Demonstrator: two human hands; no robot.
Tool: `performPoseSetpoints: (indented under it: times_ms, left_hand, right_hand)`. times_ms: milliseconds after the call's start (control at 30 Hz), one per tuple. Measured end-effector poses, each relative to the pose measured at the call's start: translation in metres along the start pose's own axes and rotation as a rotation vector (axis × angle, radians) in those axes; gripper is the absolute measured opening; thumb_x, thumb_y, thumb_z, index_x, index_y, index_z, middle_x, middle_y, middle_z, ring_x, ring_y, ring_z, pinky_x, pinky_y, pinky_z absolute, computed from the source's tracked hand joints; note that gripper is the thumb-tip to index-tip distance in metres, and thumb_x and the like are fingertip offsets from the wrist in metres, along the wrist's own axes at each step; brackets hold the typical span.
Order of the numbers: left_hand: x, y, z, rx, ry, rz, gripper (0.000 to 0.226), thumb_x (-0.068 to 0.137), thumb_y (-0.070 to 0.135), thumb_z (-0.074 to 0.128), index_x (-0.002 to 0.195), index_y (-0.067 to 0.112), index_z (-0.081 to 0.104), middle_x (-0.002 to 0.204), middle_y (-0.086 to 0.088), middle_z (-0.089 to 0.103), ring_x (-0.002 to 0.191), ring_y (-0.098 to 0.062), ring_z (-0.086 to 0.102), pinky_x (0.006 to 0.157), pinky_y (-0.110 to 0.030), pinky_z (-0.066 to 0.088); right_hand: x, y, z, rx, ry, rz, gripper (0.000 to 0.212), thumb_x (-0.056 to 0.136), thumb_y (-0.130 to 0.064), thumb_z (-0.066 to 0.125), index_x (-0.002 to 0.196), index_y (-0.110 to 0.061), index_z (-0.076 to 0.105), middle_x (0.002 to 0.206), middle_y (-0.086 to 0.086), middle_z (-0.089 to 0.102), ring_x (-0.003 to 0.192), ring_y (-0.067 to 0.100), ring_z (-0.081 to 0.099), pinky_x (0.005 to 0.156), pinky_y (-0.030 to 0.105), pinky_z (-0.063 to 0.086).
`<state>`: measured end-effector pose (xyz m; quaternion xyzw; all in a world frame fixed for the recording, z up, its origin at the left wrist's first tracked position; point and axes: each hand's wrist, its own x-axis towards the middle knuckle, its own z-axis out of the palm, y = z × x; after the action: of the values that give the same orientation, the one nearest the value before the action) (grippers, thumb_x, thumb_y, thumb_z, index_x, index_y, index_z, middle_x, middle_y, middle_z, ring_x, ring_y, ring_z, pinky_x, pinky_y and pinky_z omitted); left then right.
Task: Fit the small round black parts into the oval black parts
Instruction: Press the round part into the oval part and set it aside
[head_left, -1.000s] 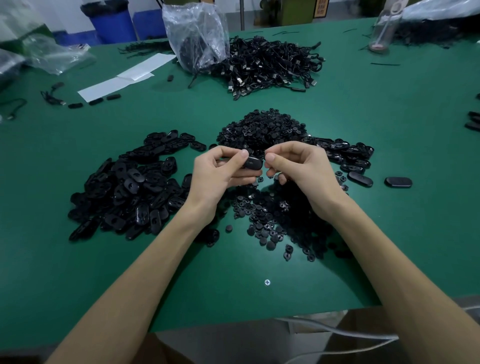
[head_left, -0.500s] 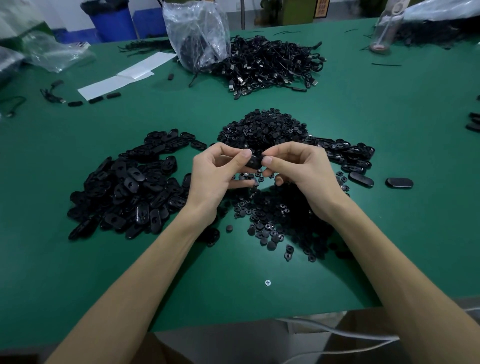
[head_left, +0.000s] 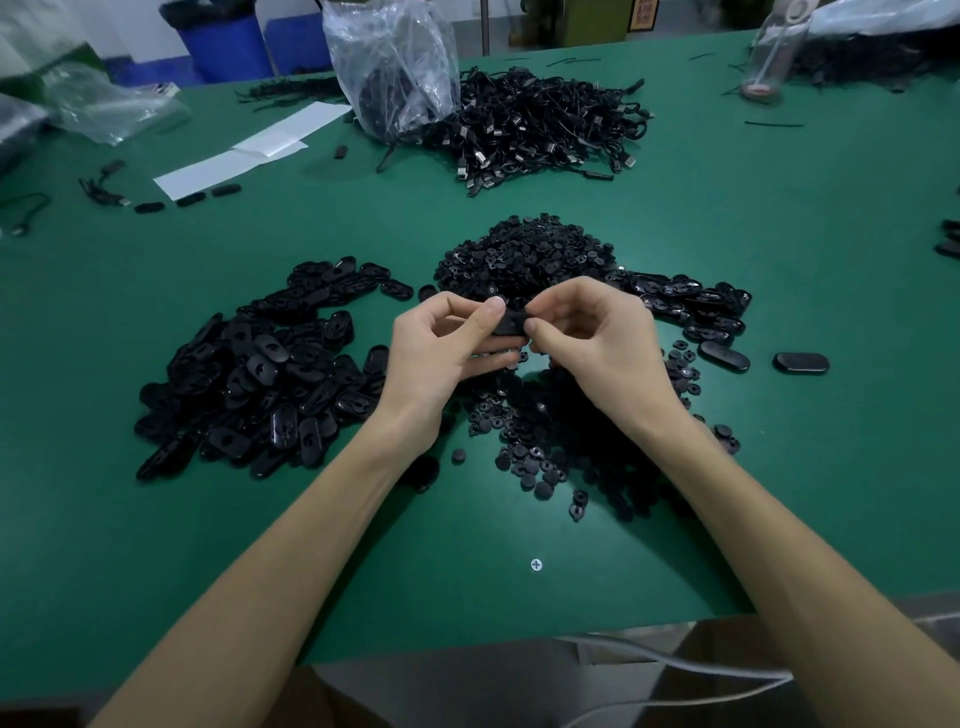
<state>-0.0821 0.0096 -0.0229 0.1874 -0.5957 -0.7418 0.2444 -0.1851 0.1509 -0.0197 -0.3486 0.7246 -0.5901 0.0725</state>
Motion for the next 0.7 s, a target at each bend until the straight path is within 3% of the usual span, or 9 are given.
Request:
performPoseSetpoints:
  times_ms: [433,700]
  left_hand:
    - [-0.0047,-0.0021,0.0049,0.075,-0.011,0.081,0.012,0.095,0.01,0.075,0.092,-0.001,0.068,0.087,-0.016,0.078,0.09,-0.032,0.078,0.08,-0.033,0.064]
    - [-0.0016,-0.0049,0.0012,0.152,-0.048,0.135,0.02,0.089,0.004,0.08,0.107,0.0,0.071,0.096,-0.017,0.078,0.093,-0.029,0.078,0.086,-0.037,0.063]
  right_hand:
    - [-0.0015,-0.0014,0.0041,-0.076,0.033,-0.06,0.014,0.087,-0.006,0.077,0.088,-0.019,0.07,0.082,-0.008,0.072,0.074,0.007,0.067,0.072,0.024,0.056]
    - [-0.0027,-0.0026,0.0047,-0.106,0.076,-0.052,0.011,0.088,-0.014,0.081,0.088,-0.019,0.071,0.08,-0.011,0.071,0.072,0.004,0.065,0.067,0.015,0.05]
